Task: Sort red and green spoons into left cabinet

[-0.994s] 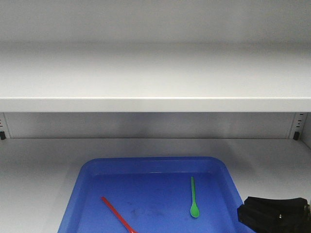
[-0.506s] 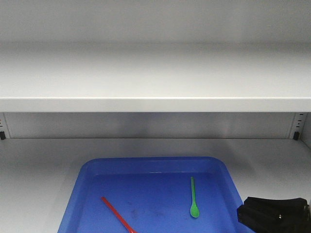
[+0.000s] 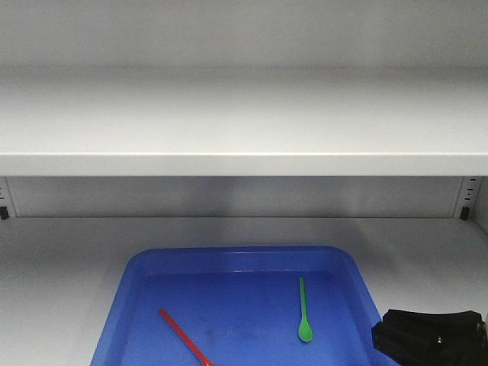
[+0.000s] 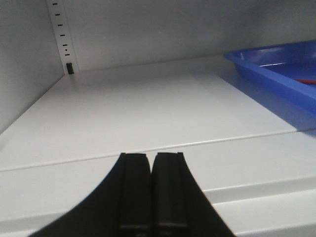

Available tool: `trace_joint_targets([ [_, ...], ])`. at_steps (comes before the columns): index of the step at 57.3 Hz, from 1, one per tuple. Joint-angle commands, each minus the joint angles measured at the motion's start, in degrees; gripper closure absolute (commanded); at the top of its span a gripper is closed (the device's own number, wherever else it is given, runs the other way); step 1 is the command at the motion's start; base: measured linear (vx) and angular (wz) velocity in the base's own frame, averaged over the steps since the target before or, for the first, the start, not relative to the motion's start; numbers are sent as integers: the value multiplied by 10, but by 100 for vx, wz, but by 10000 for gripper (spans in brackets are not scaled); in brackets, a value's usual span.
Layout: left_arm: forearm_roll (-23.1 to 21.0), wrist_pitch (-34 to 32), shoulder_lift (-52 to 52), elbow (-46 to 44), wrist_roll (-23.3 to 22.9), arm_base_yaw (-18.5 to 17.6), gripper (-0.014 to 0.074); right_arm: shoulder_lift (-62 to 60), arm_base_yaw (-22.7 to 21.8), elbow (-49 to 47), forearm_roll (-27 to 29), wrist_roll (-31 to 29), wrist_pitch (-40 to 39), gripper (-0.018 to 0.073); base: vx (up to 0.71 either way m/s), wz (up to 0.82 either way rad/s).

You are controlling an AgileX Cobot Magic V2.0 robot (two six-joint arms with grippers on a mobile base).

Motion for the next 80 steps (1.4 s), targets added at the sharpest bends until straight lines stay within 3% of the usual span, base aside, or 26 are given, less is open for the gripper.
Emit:
trace_joint_targets([
  [1, -5, -45, -10, 9, -4, 0, 597, -5, -1, -16, 20, -2, -5, 562, 0, 0],
  [10, -5, -45, -10, 9, -4, 0, 597, 5, -1, -16, 16, 12, -5, 562, 0, 0],
  [14, -5, -45, -10, 9, -4, 0, 597, 3, -1, -20, -29, 48, -18, 562, 0, 0],
  [21, -5, -45, -10, 9, -4, 0, 597, -14, -1, -38, -206, 199, -45, 562, 0, 0],
  [37, -5, -45, -10, 9, -4, 0, 597, -128, -2, 16, -672, 673, -182, 562, 0, 0],
  [43, -5, -45, -10, 9, -4, 0, 597, -187, -2, 75, -783, 828, -202, 562, 0, 0],
  [48, -5, -45, -10, 9, -4, 0, 597, -232, -2, 129, -812, 875, -219, 562, 0, 0],
  [55, -5, -45, -10, 9, -4, 0, 597, -301, -14, 191, -789, 874, -229, 562, 0, 0],
  [68, -5, -45, -10, 9, -4, 0, 597, -432, -76, 273, -764, 870, -227, 562, 0, 0],
  [80, -5, -45, -11, 9, -4, 0, 597, -493, -81, 334, -764, 872, -236, 562, 0, 0],
])
